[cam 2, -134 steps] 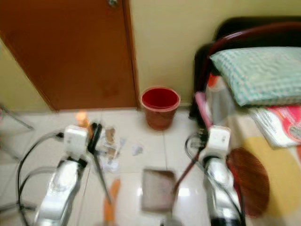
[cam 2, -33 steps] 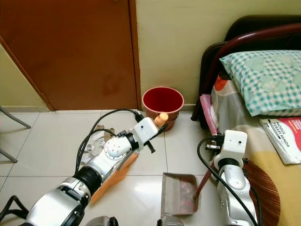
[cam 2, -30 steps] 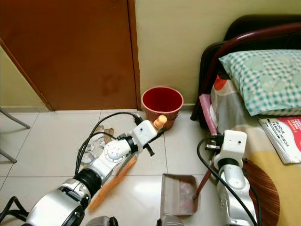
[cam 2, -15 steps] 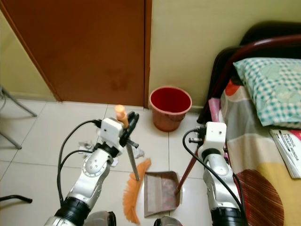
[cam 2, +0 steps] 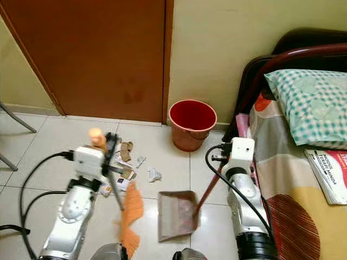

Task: Sweep floor

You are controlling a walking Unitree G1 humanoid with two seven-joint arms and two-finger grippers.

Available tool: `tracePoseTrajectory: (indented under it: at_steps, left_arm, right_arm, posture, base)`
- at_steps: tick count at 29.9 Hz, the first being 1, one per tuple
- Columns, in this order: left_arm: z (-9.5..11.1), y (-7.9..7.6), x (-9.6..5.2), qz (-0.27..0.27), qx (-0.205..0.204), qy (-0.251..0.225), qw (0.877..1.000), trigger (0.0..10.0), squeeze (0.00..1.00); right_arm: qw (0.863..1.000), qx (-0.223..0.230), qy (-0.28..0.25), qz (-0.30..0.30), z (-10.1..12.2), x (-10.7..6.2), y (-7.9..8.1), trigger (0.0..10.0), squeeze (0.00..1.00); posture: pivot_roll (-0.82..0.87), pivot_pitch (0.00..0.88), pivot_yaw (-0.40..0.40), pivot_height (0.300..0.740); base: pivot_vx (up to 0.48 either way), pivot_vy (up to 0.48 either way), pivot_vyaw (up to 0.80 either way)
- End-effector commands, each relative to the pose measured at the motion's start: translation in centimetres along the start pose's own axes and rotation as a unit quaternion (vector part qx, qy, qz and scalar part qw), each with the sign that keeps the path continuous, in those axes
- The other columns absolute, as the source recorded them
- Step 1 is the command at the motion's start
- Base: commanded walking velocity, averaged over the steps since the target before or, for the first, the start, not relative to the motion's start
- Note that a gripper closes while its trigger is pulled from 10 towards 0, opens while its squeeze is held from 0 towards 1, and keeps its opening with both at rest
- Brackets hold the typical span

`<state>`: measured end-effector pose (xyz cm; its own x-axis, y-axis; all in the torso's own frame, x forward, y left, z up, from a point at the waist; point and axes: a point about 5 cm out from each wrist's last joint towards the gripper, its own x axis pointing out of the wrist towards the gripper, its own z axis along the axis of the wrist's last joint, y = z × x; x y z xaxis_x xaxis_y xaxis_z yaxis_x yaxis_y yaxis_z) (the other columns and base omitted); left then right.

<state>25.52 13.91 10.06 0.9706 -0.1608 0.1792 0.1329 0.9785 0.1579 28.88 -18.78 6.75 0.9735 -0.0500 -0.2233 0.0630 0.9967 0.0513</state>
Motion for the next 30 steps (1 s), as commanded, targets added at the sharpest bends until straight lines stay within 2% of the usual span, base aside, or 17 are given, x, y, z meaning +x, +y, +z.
tracePoseTrajectory:
  at_steps: [1,5,15,20,25,30]
  left_arm:
    - [0.4,-0.1,-0.1,0.005,0.0,-0.002,1.0,10.0,0.0]
    - [0.7,-0.1,-0.3,0.011,-0.013,0.006,1.0,10.0,0.0]
    - [1.1,0.0,-0.5,0.014,-0.014,0.014,1.0,10.0,0.0]
    - [1.6,0.1,-0.1,0.017,-0.013,0.007,1.0,10.0,0.0]
    - [1.8,0.2,-0.3,0.023,-0.012,0.002,1.0,10.0,0.0]
    - [2.1,0.3,-0.5,0.027,-0.009,0.0,1.0,10.0,0.0]
  right_arm:
    - [1.0,-0.001,-0.009,-0.003,0.2,0.0,-0.3,10.0,0.0]
    - [1.0,0.01,-0.002,-0.001,-0.1,0.2,-0.2,10.0,0.0]
    - [1.0,0.012,0.002,-0.002,-0.5,0.2,0.0,10.0,0.0]
    - [1.0,0.01,0.001,-0.002,-0.2,0.4,-0.2,10.0,0.0]
    - [1.0,0.005,-0.005,-0.013,0.5,0.6,-0.8,10.0,0.0]
    - [1.0,-0.002,-0.011,-0.009,0.8,0.4,-0.6,10.0,0.0]
  posture:
    - [0.09,0.033,-0.083,0.74]
    - [0.1,0.03,-0.082,0.74]
    - [0.1,0.019,-0.075,0.74]
    - [0.06,0.02,-0.085,0.74]
    - [0.03,0.025,-0.099,0.74]
    - [0.02,0.04,-0.097,0.74]
  base:
    - [0.0,0.0,0.0]
    - [0.0,0.0,0.0]
    - [0.0,0.0,-0.49]
    - [0.0,0.0,-0.41]
    - [0.298,0.0,-0.49]
    - [0.306,0.0,-0.72]
